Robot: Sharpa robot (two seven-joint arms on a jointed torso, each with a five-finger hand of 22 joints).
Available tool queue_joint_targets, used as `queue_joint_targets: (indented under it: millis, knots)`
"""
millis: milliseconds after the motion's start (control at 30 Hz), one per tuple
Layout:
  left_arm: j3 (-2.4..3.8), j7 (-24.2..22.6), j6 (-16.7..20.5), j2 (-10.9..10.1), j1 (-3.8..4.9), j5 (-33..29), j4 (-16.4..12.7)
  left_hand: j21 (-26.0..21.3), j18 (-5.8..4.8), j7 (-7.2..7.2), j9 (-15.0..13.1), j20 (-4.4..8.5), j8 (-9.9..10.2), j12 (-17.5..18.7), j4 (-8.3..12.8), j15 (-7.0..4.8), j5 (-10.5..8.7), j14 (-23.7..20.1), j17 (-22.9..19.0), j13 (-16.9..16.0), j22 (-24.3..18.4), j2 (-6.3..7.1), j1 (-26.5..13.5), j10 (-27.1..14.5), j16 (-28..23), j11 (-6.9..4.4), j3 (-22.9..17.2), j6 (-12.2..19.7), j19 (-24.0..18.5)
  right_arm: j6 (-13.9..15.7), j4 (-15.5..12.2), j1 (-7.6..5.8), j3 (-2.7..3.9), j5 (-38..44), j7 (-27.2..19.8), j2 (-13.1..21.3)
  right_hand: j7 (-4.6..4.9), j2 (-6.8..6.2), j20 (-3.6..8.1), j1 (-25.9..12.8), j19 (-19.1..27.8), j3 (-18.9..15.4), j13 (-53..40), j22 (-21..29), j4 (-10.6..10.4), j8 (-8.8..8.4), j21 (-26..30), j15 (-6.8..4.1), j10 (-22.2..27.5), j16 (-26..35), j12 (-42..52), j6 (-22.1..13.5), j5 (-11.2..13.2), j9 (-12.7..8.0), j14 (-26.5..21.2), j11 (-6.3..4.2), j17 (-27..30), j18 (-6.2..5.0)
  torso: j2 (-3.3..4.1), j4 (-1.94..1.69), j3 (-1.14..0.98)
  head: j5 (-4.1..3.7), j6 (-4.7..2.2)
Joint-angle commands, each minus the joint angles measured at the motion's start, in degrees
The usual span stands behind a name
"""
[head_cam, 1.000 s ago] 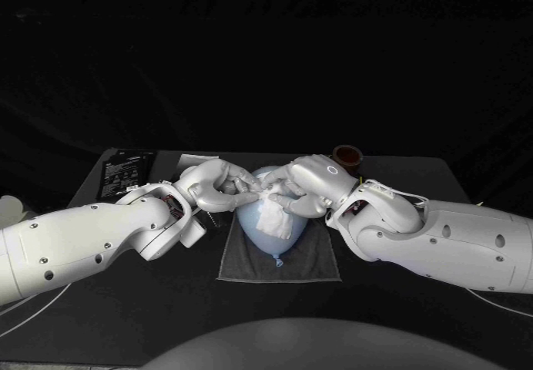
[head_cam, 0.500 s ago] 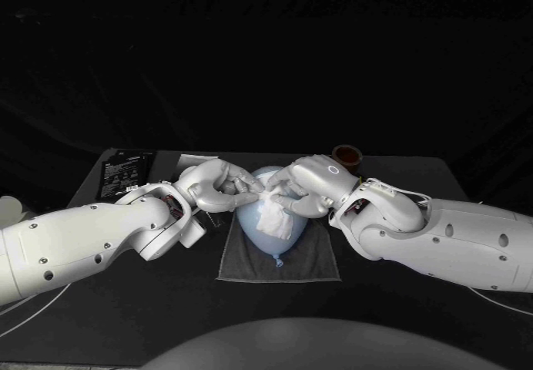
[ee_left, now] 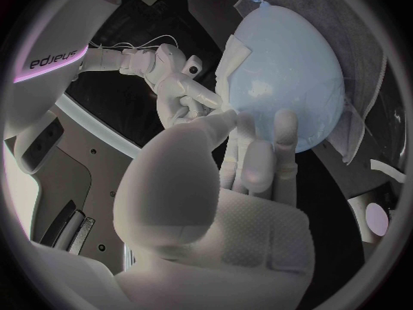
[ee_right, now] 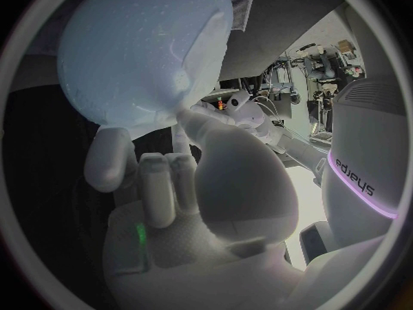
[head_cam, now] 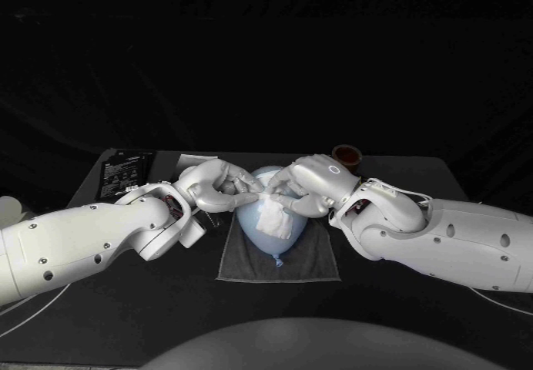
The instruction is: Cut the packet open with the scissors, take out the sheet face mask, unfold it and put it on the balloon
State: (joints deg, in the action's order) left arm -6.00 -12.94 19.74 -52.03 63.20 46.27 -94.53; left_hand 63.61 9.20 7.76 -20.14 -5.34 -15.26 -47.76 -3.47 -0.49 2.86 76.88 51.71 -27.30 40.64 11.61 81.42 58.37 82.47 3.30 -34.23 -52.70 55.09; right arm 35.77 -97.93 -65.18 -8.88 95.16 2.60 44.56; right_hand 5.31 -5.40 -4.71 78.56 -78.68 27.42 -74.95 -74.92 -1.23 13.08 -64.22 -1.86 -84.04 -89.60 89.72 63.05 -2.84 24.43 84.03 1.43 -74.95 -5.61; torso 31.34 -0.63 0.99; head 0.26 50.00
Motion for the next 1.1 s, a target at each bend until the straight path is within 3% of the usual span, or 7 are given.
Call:
queue_joint_targets:
  millis: [33,367,1100]
  knots:
    - [-0.01,0.2,-1.0,0.1,0.00,-0.3,0.0,0.2,0.69,0.30,0.0,-0.08,0.2,-0.2,-0.1,0.24,-0.06,0.3,0.1,0.0,0.1,0.01,-0.7,-0.5,0.1,0.10,0.2,-0.1,0.1,1.4,-0.1,-0.01,0.04,0.3,-1.1,0.0,-0.18,0.58,0.42,-0.1,0.0,0.0,-15.1,-8.3,0.3,0.42,-0.3,-0.33,-6.0,-0.4,0.3,0.3,0.1,0.1,6.0,-0.41,-15.1,0.45,0.00,-0.02,0.01,-0.01,0.00]
    - [-0.01,0.3,-1.1,0.1,0.00,-0.4,0.1,0.2,0.69,0.34,0.2,-0.14,0.4,-0.4,0.0,0.27,-0.07,0.2,0.0,-0.2,0.1,-0.03,-0.7,-0.6,0.1,0.14,0.2,-0.1,0.1,2.7,-0.5,-0.01,0.05,0.3,-2.3,0.6,-0.35,1.54,0.76,0.2,-0.2,0.9,-15.1,-8.5,0.6,1.56,-0.9,-0.57,-6.0,-0.4,0.3,0.6,0.1,0.9,6.0,-0.64,-15.1,0.60,0.01,0.04,-0.01,0.00,0.00]
    - [0.00,0.8,-1.5,0.1,0.00,-0.5,0.8,0.2,0.69,0.35,0.2,-0.16,0.5,-0.5,0.0,0.29,-0.06,0.2,0.0,-0.2,0.1,-0.05,-0.7,-0.7,0.1,0.15,0.3,-0.2,0.2,2.4,-3.8,-0.11,0.07,-2.5,-5.5,4.8,-0.38,1.48,0.80,0.1,-0.3,1.1,-15.1,-8.5,0.7,1.81,-1.0,-0.60,-6.0,-0.4,0.3,0.6,0.1,1.1,6.0,-0.65,-15.1,0.62,0.02,0.04,-0.04,-0.07,0.00]
